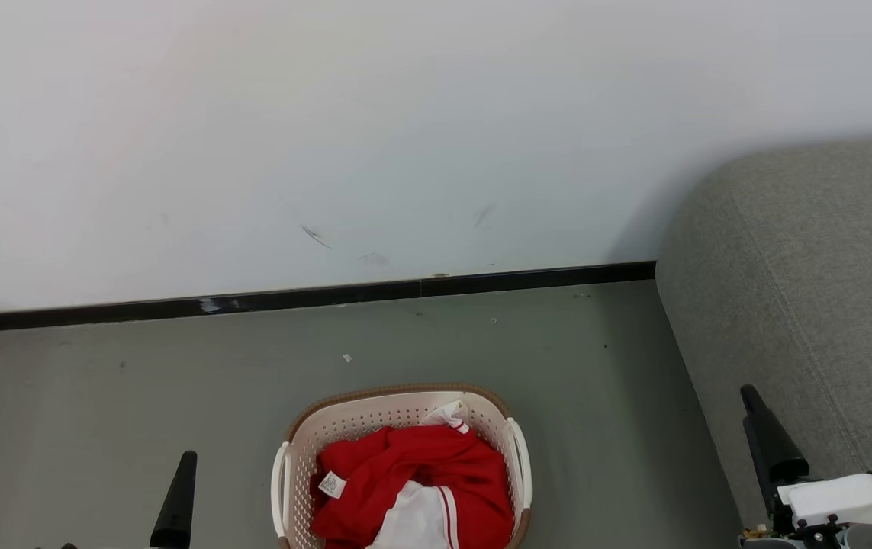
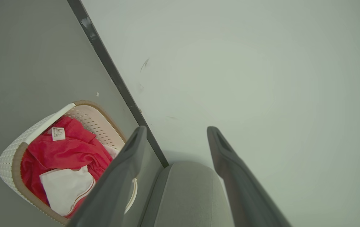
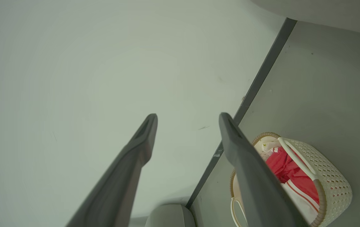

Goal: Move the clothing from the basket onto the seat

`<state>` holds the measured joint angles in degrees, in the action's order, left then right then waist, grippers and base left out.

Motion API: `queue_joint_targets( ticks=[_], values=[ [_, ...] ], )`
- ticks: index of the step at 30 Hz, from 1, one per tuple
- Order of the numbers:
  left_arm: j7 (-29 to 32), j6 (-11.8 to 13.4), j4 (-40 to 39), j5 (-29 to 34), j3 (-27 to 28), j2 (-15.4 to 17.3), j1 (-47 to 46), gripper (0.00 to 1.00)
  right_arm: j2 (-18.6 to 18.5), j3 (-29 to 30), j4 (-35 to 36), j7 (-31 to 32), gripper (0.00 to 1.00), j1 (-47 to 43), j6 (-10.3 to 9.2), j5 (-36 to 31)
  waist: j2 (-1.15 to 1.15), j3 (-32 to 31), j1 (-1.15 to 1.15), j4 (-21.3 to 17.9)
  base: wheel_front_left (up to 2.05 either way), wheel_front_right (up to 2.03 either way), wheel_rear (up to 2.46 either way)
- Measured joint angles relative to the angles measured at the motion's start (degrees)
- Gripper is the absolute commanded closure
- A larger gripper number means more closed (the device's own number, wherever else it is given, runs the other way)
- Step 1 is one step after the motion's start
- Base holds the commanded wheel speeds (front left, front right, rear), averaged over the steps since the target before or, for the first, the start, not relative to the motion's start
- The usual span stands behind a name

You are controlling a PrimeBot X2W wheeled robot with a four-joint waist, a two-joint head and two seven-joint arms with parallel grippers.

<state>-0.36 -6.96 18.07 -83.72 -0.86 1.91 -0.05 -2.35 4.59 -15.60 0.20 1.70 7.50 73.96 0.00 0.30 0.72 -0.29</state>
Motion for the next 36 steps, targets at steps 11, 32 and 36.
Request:
queue_joint_targets(
  ticks=[11,32,36],
  values=[
    [-2.33,0.00,0.74,5.64,-2.05,0.80,-0.15,0.00,-0.22,-0.87,2.07,-2.52,0.00,0.02,-0.01,-11.89,0.00,-0.41,0.27,-0.05,0.00,0.00,0.00],
    [-6.39,-0.02,0.14,26.33,-2.78,2.52,-0.53,0.00,-1.40,-2.55,4.24,-6.67,0.00,-0.01,0.00,-38.30,0.00,0.36,-0.50,-0.05,0.00,0.00,0.00],
    [-7.28,-0.09,-0.34,31.18,-3.39,2.92,-0.53,0.00,-1.37,-2.56,4.31,-7.35,0.00,-0.01,0.00,-43.35,0.00,0.59,-0.59,-0.07,0.00,0.00,0.00]
  ],
)
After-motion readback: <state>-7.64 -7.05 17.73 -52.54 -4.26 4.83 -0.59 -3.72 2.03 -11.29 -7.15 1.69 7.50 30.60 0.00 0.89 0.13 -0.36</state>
